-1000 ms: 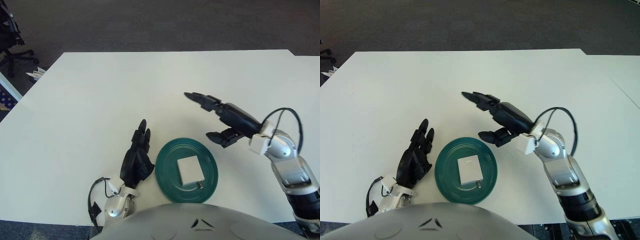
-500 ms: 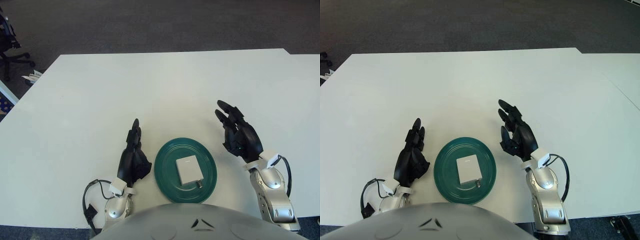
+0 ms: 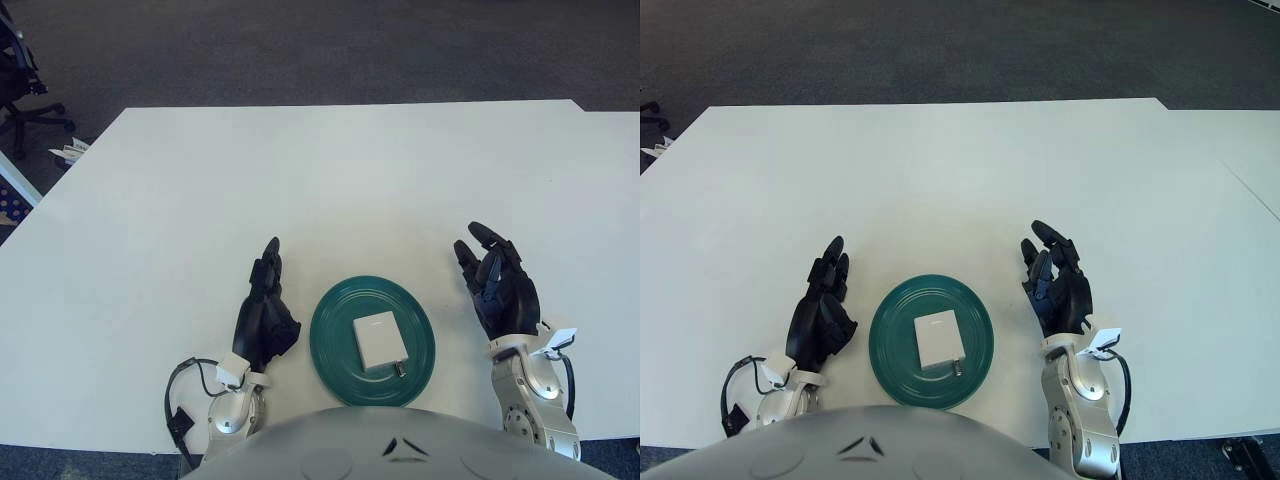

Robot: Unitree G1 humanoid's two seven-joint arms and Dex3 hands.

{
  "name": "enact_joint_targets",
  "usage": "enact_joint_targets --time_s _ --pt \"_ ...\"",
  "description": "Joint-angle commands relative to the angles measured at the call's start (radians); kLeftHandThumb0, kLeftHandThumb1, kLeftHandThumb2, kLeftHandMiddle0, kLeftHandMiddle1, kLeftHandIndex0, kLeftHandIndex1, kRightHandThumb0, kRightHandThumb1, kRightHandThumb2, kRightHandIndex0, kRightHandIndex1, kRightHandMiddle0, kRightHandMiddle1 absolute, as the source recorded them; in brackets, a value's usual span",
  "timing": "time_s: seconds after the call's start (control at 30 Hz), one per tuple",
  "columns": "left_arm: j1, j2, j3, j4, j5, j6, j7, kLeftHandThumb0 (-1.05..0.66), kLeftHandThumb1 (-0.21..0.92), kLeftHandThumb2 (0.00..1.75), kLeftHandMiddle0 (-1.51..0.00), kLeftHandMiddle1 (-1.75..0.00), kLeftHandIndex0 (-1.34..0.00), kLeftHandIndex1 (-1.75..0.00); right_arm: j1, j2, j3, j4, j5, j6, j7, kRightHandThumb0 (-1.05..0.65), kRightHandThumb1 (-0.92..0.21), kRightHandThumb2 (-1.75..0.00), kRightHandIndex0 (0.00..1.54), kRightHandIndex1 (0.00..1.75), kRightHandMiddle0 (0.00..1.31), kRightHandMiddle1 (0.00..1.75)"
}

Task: Put the charger into the plate.

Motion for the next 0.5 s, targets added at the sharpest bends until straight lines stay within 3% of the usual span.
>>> enact_joint_targets --time_s 0.0,0.47 --pt "0.029 0.010 0.007 0.028 -0.020 0.054 -0.006 -1.04 0.92 1.13 -0.13 -0.01 0.00 -0.41 0.018 -0.002 0.026 -0.001 -0.026 -0.032 0.017 -0.88 -0.92 -0.68 0.38 0.00 0.16 0.81" --pt "0.029 0.018 0.005 0.015 -0.092 0.107 -0.034 -1.05 0.92 1.09 -0.16 -0.01 0.00 -0.42 0.004 0.036 0.062 0.154 -0.083 -0.142 0.021 -0.88 -0.92 -0.69 0.28 0.00 0.07 0.78"
